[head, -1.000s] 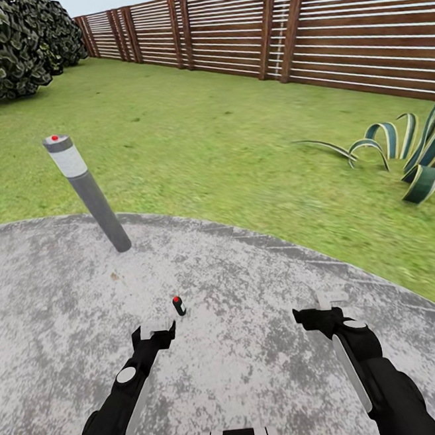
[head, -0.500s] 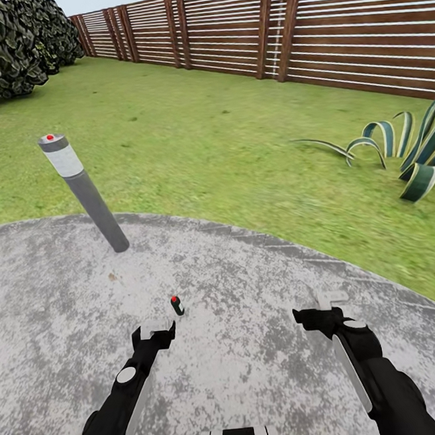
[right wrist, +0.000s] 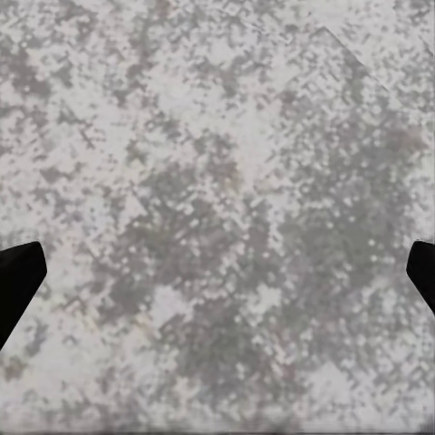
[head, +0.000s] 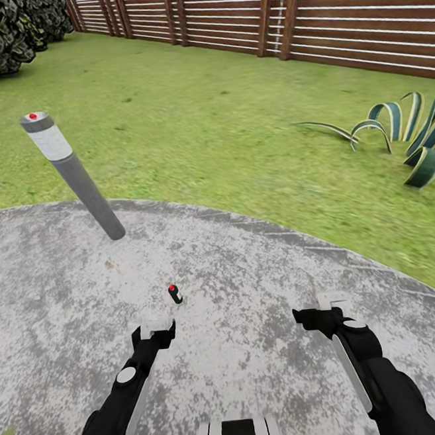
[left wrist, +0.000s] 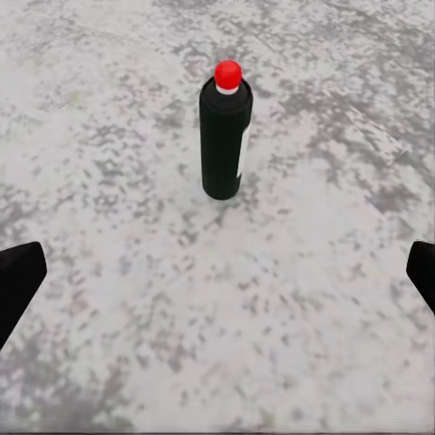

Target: Pick up the pesticide atomizer in the garden and spray insectifuge to fully cover both potted plants in the garden.

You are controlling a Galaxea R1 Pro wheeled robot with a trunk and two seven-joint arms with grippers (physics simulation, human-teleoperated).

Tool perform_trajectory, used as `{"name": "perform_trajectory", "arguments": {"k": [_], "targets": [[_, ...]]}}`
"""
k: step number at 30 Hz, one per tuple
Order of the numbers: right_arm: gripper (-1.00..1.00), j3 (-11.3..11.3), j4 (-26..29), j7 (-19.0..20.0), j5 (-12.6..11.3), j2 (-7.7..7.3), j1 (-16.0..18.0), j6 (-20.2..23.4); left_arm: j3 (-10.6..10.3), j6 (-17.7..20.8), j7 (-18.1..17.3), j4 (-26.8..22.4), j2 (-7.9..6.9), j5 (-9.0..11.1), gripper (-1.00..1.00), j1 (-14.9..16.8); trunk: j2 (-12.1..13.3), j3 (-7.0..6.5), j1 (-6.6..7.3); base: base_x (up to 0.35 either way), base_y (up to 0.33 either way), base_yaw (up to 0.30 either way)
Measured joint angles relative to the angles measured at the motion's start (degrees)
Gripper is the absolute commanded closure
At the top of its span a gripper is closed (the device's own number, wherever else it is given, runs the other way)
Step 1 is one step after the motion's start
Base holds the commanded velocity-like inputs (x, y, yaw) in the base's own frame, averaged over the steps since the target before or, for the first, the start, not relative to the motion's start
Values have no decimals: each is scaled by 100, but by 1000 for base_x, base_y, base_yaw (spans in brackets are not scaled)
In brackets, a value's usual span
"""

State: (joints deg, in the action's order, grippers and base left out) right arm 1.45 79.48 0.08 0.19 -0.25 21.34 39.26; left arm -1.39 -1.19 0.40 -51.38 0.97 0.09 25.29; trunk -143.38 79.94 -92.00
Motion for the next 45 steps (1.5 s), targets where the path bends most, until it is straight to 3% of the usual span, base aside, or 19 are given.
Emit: {"name": "perform_trajectory", "arguments": {"k": [4,10,24,45], "targets": [[-100,-3,40,0,-6,0,0,0,1,-199,0,-5,0,4,-100,1,-5,110,-10,0,0,0],[-100,-4,190,0,-13,0,0,0,2,-347,0,-21,1,1,-100,0,-6,115,-10,0,0,0],[-100,-4,193,0,-11,0,0,0,2,-356,0,-20,0,7,-100,-2,-6,115,-7,220,0,0],[-100,-4,202,0,-11,0,0,8,1,-356,0,-66,2,-30,-100,-17,-6,115,-10,61,0,0]]}}
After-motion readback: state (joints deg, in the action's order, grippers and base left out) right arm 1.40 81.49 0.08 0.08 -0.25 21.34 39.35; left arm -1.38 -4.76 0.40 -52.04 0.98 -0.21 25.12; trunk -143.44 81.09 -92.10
